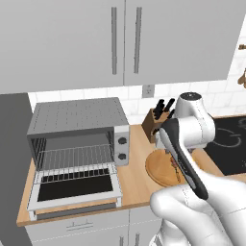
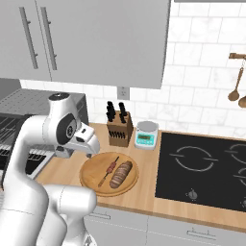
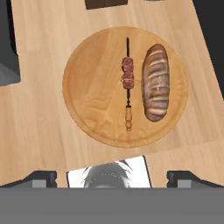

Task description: Pick up the kebab skewer and baguette bread, and place them inside the toaster oven. Close the toaster oven door and start by setting the timer.

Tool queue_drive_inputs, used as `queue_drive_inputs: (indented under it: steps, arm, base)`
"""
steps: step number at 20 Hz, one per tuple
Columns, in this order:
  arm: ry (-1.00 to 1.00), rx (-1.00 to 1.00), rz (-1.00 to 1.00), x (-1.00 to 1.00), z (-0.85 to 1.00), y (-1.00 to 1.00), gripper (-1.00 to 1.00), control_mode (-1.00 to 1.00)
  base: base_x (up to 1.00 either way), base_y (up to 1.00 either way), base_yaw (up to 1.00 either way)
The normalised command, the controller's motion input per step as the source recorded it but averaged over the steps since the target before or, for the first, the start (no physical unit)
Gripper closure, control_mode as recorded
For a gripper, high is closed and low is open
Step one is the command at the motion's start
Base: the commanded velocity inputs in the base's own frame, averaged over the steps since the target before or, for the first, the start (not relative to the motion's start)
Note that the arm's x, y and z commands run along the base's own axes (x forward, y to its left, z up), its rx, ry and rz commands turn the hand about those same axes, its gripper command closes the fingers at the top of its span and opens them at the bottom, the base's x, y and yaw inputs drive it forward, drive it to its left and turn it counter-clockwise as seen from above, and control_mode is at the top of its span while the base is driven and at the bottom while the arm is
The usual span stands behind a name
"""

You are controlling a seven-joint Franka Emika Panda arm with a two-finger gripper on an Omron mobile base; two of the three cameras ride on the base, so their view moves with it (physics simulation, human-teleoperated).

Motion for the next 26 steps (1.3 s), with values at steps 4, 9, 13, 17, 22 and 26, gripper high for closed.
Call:
queue_drive_inputs:
  steps: [4,9,13,17,22,26]
  arm:
    - [0.11,0.0,0.0,0.46,-0.05,-0.37,-1.0,-1.0]
    - [0.03,0.0,0.0,0.33,-0.32,-0.53,-1.0,-1.0]
    - [0.0,0.0,0.0,0.44,-0.47,-0.56,-1.0,-1.0]
    - [0.0,0.0,0.0,0.33,-0.61,-0.55,-1.0,-1.0]
    - [0.0,0.0,0.0,0.25,-0.65,-0.21,-1.0,-1.0]
    - [0.0,0.0,0.0,0.01,-0.51,-0.03,-1.0,-1.0]
  base:
    - [0.0,0.0,0.0]
    - [0.0,0.0,0.0]
    - [0.0,0.0,0.0]
    - [0.0,0.0,0.0]
    - [0.0,0.0,0.0]
    - [0.0,0.0,0.0]
